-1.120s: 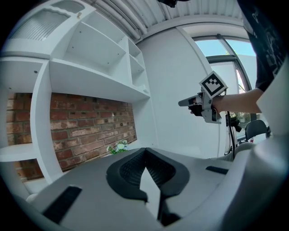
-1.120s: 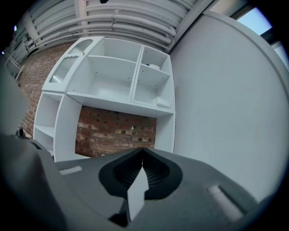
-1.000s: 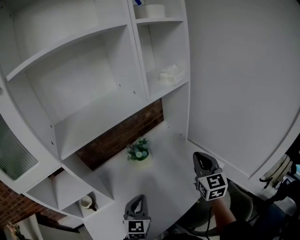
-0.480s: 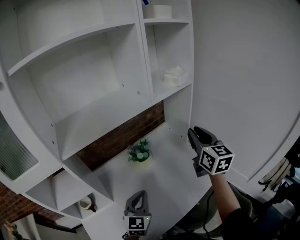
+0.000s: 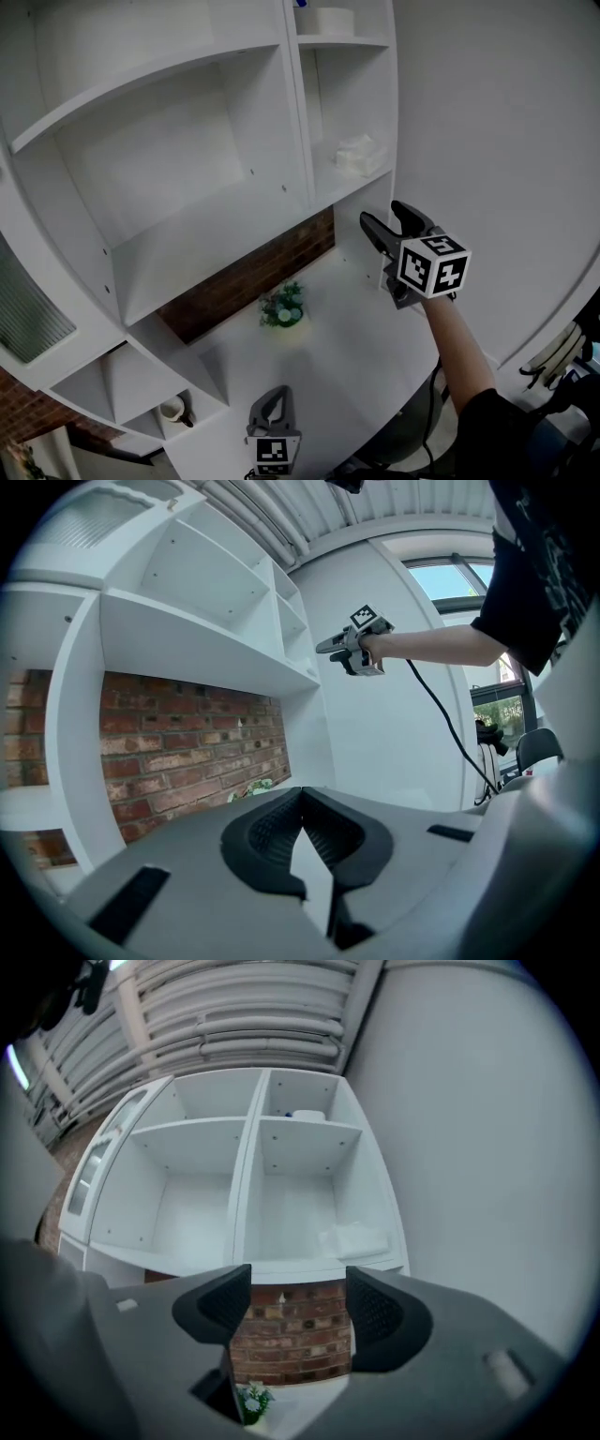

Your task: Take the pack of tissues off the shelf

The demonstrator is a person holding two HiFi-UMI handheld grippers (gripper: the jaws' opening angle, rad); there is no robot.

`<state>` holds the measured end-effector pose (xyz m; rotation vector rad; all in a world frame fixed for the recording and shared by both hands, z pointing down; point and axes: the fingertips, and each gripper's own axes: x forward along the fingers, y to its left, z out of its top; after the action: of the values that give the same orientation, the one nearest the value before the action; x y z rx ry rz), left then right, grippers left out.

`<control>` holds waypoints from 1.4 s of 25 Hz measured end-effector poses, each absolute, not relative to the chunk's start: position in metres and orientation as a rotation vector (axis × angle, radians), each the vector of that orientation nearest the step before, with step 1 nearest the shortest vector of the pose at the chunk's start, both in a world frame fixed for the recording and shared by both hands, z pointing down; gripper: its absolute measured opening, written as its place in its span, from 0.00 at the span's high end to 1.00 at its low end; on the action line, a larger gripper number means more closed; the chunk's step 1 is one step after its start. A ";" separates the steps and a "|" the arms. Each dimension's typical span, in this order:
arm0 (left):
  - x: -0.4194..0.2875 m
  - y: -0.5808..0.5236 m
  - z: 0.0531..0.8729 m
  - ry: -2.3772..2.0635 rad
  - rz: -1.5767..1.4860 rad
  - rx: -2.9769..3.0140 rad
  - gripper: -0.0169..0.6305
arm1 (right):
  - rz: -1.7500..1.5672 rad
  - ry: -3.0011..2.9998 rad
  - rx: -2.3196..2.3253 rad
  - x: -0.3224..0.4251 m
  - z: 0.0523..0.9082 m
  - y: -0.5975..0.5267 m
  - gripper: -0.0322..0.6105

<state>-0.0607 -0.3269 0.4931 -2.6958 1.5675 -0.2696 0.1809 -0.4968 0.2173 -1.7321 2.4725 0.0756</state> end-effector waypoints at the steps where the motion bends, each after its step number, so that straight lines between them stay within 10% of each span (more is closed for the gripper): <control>1: -0.062 -0.328 0.493 1.570 -0.282 -2.690 0.96 | 0.059 2.450 -1.736 0.183 0.213 -0.502 0.46; 35: -0.091 -0.360 0.508 1.693 -0.386 -2.642 0.96 | 1.042 2.774 -2.147 0.210 0.186 -0.614 0.37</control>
<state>-0.0907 -0.3602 0.5080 -2.6424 1.6931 -0.3862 0.2096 -0.6143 0.1864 -2.1469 2.7740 1.0419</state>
